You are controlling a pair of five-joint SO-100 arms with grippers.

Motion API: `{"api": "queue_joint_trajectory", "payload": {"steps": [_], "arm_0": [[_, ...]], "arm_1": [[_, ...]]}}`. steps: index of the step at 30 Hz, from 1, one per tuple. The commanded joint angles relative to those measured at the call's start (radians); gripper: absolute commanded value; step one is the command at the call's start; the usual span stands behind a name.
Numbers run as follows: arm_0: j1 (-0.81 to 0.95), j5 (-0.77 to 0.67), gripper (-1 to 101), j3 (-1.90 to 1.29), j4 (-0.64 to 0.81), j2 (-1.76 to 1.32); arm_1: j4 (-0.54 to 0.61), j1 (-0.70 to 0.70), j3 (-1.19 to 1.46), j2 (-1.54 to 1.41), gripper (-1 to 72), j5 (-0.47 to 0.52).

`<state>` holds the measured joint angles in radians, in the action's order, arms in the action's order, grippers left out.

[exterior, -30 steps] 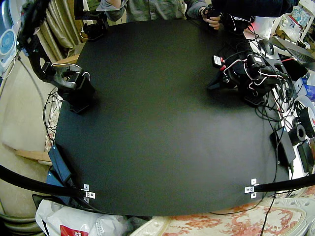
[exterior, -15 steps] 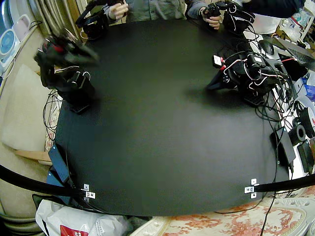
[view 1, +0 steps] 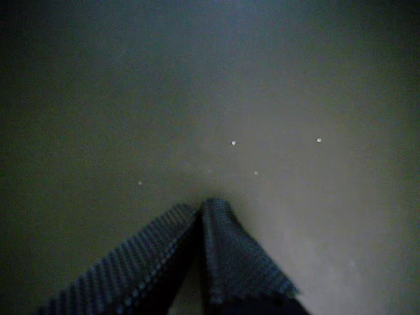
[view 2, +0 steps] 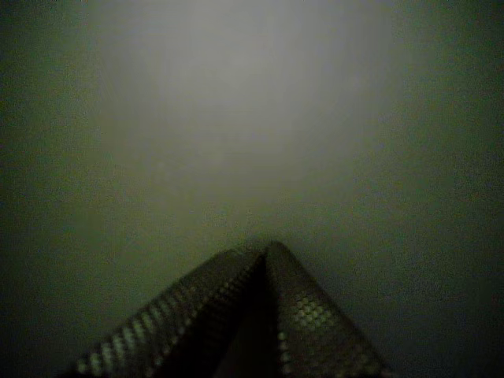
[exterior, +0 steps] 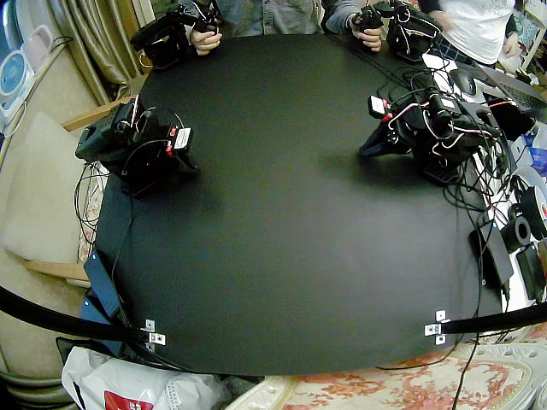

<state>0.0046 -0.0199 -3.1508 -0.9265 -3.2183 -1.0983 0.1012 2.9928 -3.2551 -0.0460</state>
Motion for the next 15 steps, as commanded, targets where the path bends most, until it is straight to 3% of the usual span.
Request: {"api": "queue_joint_trajectory", "payload": {"steps": [1, 15], "arm_0": [[0.003, -0.008, 0, 0.014, 0.005, -0.023], [0.006, -0.006, 0, 0.014, 0.005, -0.023]], "arm_1": [[-0.002, 0.021, -0.009, -0.018, -0.5, -0.006], [0.003, 0.021, -0.009, -0.018, -0.5, -0.029]]}}
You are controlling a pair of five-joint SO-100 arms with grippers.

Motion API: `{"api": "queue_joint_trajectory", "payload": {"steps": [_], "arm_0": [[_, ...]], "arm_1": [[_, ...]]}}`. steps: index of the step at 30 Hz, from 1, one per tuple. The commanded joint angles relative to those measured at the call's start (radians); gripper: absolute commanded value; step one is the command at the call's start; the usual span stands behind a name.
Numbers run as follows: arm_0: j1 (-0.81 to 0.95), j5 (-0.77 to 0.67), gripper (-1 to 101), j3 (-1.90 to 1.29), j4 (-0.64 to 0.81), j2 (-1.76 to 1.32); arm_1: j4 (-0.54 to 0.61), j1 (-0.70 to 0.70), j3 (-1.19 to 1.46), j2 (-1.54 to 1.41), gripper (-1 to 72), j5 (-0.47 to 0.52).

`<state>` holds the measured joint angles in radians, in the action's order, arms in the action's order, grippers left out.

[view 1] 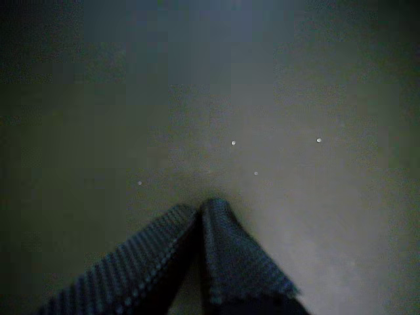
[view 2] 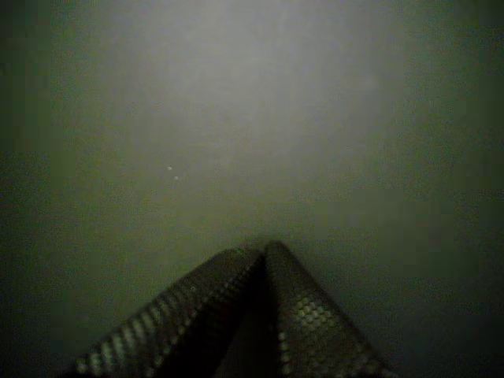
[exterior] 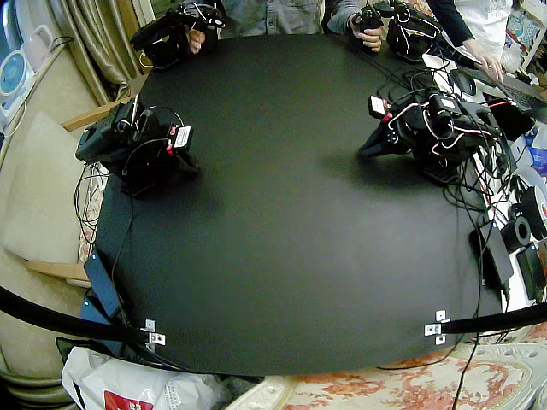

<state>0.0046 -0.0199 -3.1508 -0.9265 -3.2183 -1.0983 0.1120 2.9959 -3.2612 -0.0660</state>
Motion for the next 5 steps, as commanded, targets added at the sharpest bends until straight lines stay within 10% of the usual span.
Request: {"api": "queue_joint_trajectory", "payload": {"steps": [1, 5], "arm_0": [[0.006, -0.006, 0, 0.014, 0.005, -0.023], [0.006, -0.006, 0, 0.014, 0.005, -0.023]], "arm_1": [[0.003, 0.011, -0.012, -0.012, -0.5, -0.009], [0.003, 0.011, -0.012, -0.012, -0.5, -0.009]]}}
